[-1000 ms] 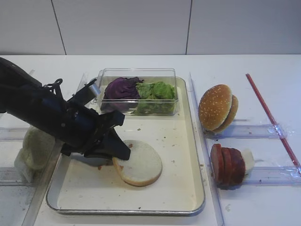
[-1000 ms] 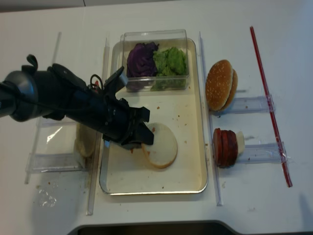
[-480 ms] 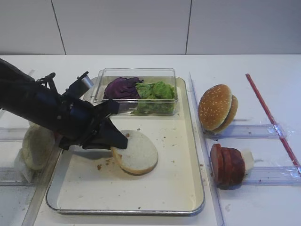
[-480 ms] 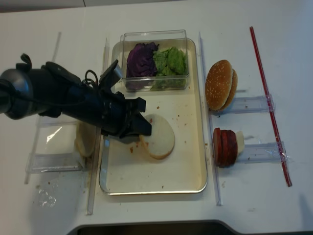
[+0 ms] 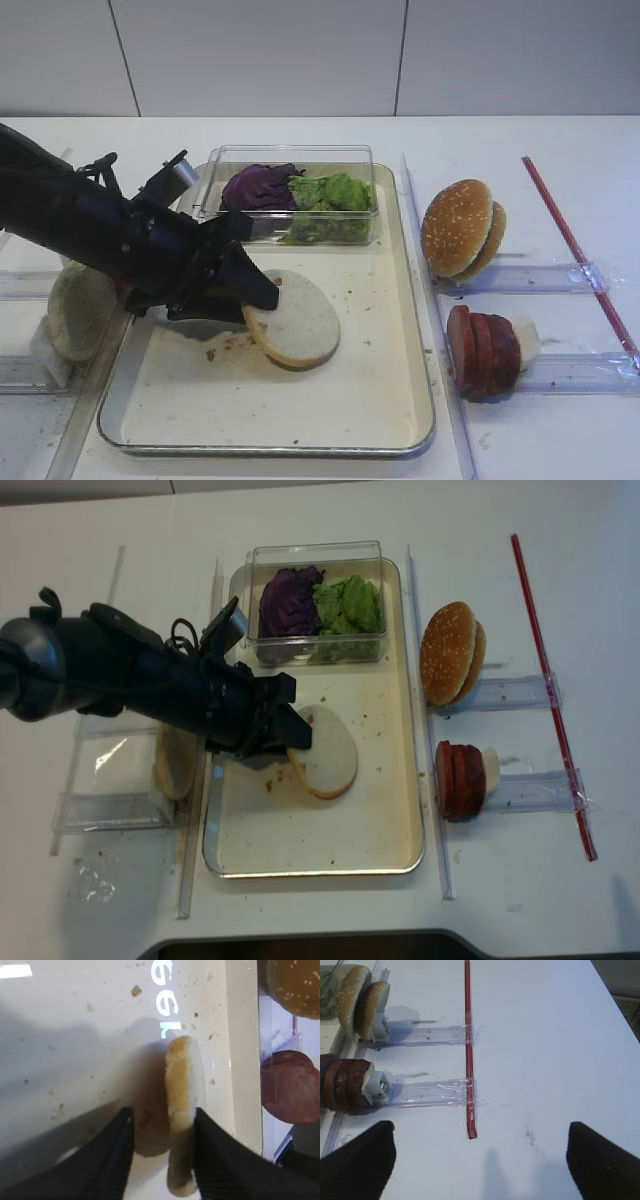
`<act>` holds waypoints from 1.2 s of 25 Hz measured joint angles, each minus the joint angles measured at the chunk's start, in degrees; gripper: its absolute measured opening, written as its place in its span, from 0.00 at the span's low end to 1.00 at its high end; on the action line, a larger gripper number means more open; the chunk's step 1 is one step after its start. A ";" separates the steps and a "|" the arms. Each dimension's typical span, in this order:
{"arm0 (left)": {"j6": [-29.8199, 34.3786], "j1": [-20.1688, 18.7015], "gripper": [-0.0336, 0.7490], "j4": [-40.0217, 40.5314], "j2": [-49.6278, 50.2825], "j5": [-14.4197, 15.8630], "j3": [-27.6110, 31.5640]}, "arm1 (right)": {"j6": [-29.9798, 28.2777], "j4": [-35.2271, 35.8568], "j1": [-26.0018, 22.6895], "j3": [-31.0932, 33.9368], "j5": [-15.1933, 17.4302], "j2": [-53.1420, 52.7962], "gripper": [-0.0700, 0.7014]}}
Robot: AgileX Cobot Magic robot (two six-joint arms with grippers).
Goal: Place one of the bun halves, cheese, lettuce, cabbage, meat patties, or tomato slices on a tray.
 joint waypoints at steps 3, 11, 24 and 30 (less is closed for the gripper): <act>0.14 0.00 0.50 0.00 0.00 0.36 0.00 | 0.00 0.00 0.00 0.00 0.00 0.00 0.99; -0.03 0.13 0.64 0.00 0.00 0.80 0.00 | 0.00 0.00 0.00 0.00 0.00 0.00 0.99; -1.16 0.24 0.64 1.67 0.09 3.07 -2.00 | 0.00 0.00 0.00 0.00 0.00 0.00 0.99; -5.84 0.24 0.64 7.81 0.09 6.77 -6.74 | 0.00 0.00 0.00 0.00 0.00 0.00 0.99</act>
